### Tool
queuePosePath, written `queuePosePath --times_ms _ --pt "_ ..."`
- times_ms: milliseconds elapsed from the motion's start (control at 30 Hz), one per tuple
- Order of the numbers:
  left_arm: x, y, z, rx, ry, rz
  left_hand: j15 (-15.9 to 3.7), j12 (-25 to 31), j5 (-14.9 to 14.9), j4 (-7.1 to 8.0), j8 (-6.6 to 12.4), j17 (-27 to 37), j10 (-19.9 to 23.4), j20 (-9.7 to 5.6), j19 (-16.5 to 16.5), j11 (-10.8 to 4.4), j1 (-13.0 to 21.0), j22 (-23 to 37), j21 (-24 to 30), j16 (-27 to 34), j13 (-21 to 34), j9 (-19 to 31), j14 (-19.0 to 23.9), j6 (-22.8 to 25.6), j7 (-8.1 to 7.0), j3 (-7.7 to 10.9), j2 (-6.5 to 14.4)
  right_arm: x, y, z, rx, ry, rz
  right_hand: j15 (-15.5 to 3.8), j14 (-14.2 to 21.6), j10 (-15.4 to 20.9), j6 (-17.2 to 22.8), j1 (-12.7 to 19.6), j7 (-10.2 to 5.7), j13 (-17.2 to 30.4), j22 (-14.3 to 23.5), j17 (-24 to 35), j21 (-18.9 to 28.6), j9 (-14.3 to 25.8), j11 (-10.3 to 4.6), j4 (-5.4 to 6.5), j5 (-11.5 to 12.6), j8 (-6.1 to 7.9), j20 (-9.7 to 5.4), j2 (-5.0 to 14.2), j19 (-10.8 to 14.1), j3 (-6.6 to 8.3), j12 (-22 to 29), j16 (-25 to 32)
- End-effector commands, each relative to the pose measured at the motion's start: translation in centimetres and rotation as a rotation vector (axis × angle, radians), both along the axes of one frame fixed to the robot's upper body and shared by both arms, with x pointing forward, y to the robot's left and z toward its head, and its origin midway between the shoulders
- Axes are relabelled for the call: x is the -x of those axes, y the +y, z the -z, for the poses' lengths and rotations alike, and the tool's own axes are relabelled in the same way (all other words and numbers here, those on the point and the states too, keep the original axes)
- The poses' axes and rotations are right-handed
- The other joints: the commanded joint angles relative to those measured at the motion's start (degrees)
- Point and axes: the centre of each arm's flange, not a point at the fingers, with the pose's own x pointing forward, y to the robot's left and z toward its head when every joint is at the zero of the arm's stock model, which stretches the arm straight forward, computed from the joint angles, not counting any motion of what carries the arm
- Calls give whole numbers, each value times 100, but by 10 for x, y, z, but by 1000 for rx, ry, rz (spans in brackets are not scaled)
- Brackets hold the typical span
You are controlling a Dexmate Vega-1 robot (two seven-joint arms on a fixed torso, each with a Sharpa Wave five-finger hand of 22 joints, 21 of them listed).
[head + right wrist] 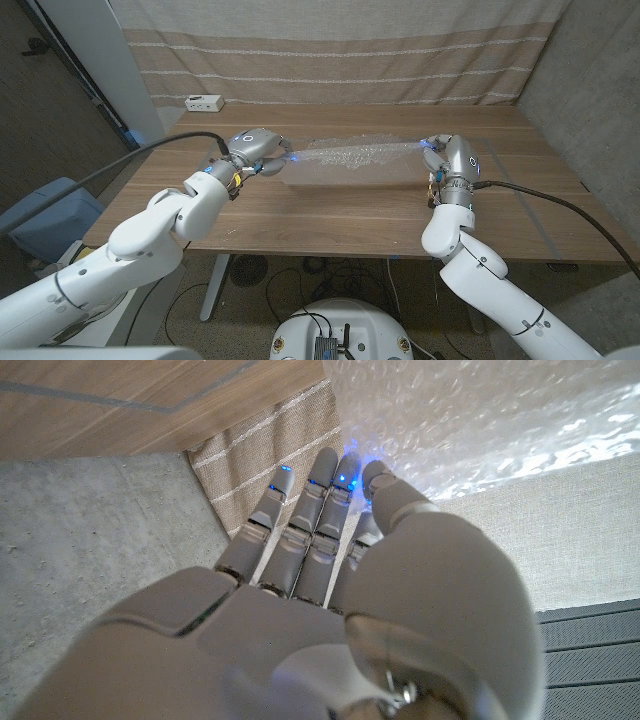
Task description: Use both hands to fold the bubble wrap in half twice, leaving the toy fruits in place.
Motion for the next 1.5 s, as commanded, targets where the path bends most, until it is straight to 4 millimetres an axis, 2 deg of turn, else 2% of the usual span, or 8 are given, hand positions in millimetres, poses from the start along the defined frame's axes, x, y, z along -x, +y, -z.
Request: queuePosePath --times_ms 33,467,567,1033,1500 --pt "-35 1 -30 -7 -8 -41 -237 -20 37 -22 25 9 72 -37 3 -12 -55 15 47 2 12 26 27 375 335 7 -23 -43 2 -26 19 -17 -9 -162 -6 -17 368 -48 349 25 26 17 -6 36 -12 9 24 19 14 8 -31 63 -14 -22" --pt "-76 -2 -49 0 -4 -72 -259 -69 38 -37 7 15 68 -32 -16 -25 -72 8 71 -16 14 37 10 370 328 4 -18 -80 -2 -45 14 -42 6 -169 -2 -26 355 -77 332 32 26 14 -10 39 -32 13 25 1 28 -5 -36 94 -28 -51" --pt "-82 -6 -54 -13 -16 -83 -235 -85 38 -36 1 17 68 -24 -36 12 -83 6 74 -23 15 40 -1 373 308 1 -16 -88 -3 -48 19 -40 12 -166 11 -42 361 -86 322 33 25 24 -11 43 -39 16 23 3 30 -6 -37 95 -37 -44" --pt "-109 -21 -70 -27 -37 -110 -264 -136 39 -46 -25 27 65 -23 -71 -1 -96 -2 94 -34 18 45 -27 358 288 -2 0 -127 -8 -60 27 -15 21 -177 9 -72 343 -118 323 33 24 58 -14 50 -57 27 17 -14 30 -2 -38 109 -65 -45" --pt "-131 -32 -72 -83 -39 -181 -282 -176 40 -48 -38 29 73 -33 -94 -19 -116 -9 114 -43 22 53 -41 362 270 -3 4 -159 1 -68 77 17 18 -187 -16 -111 317 -119 304 31 24 149 -19 46 -80 20 1 -40 26 8 -46 94 -98 -1"
